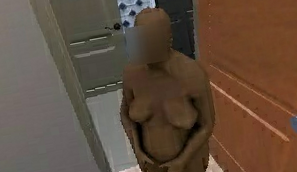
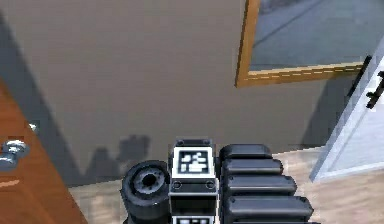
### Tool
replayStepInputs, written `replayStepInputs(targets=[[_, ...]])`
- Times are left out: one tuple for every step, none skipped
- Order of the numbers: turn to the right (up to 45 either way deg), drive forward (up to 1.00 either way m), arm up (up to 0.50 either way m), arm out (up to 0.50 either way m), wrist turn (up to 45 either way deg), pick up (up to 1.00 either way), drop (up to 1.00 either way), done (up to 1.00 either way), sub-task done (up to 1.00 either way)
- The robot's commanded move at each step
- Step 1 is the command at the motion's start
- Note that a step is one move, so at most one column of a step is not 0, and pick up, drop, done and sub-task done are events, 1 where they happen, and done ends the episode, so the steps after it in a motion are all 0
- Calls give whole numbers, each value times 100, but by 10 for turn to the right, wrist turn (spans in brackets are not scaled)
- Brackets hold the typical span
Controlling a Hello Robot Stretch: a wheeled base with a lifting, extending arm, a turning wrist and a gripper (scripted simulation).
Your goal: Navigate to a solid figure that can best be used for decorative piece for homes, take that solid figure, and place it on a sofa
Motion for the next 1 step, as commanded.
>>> replayStepInputs(targets=[[0, 100, 0, 0, 0, 0, 0, 0, 0]])
